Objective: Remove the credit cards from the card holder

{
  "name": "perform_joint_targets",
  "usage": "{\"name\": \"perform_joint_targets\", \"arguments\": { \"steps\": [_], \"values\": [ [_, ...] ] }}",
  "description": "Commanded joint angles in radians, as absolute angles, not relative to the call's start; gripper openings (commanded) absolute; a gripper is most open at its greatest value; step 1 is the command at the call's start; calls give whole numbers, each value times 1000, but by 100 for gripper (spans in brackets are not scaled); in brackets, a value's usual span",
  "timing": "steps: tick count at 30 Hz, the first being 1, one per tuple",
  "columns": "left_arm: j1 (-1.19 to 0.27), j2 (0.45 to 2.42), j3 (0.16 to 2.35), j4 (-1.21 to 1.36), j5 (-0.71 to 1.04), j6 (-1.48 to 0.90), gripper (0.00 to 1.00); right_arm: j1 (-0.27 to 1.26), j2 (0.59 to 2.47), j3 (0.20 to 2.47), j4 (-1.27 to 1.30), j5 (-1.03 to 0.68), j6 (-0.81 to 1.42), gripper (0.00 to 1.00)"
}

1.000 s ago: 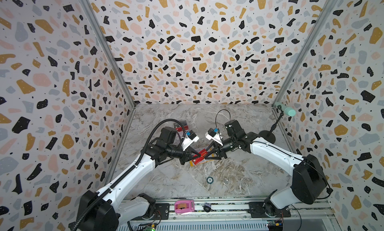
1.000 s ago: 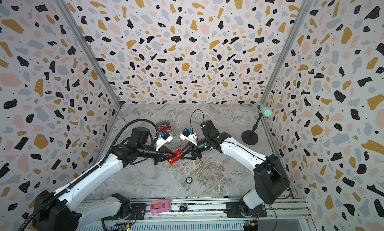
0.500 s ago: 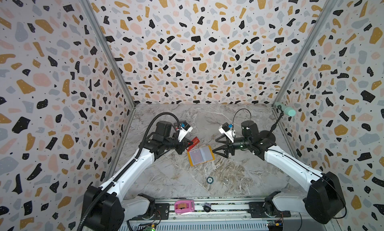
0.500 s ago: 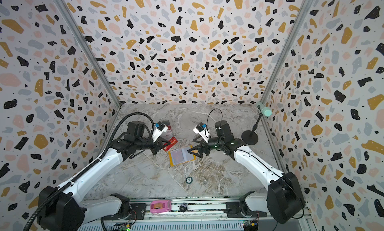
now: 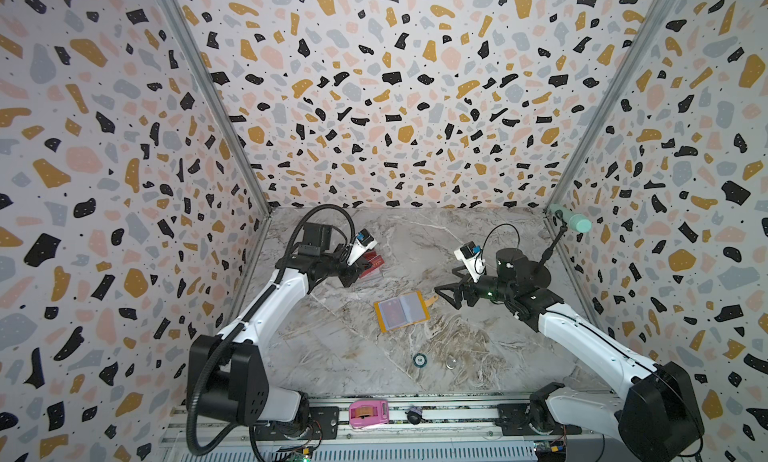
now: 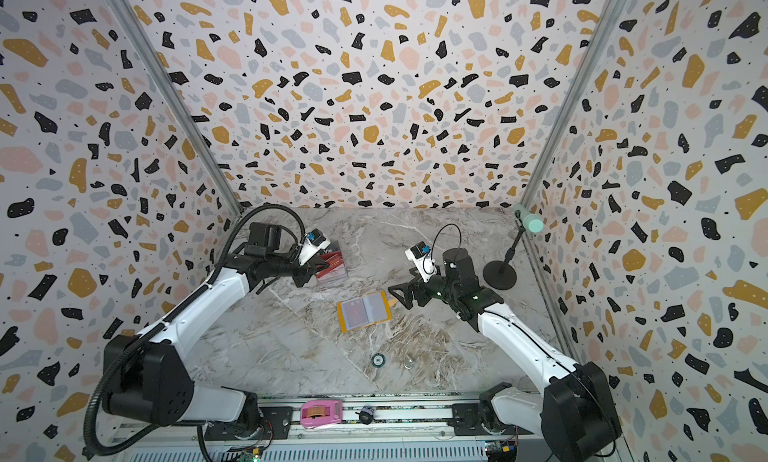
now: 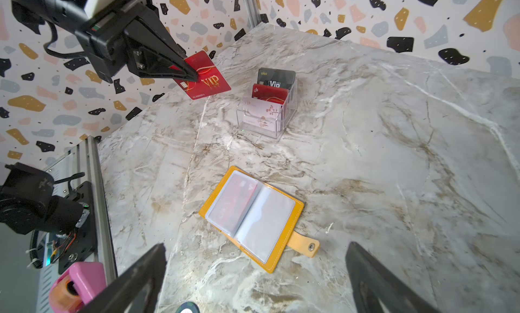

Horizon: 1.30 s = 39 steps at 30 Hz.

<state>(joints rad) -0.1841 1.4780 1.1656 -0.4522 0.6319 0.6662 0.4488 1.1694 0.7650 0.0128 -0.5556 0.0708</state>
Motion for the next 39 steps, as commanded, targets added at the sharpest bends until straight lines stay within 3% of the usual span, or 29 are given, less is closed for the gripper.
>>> {"name": "perform_joint_targets", "arguments": {
  "steps": [1, 15, 26, 39],
  "values": [
    [-172, 1548, 1262, -588, 661, 940, 0, 446, 1136, 748, 51, -513, 92, 100],
    [-127, 1828, 1527, -751, 622, 1187, 0, 443, 1130, 735, 34, -505, 89, 99],
    [-117, 1902, 1524, -565, 571, 1099, 0, 444, 1127, 752, 11, -509, 86, 99],
    [-115, 1986, 1581, -565, 550, 1048, 0, 443, 1108, 749, 2, -522, 84, 99]
  ]
}}
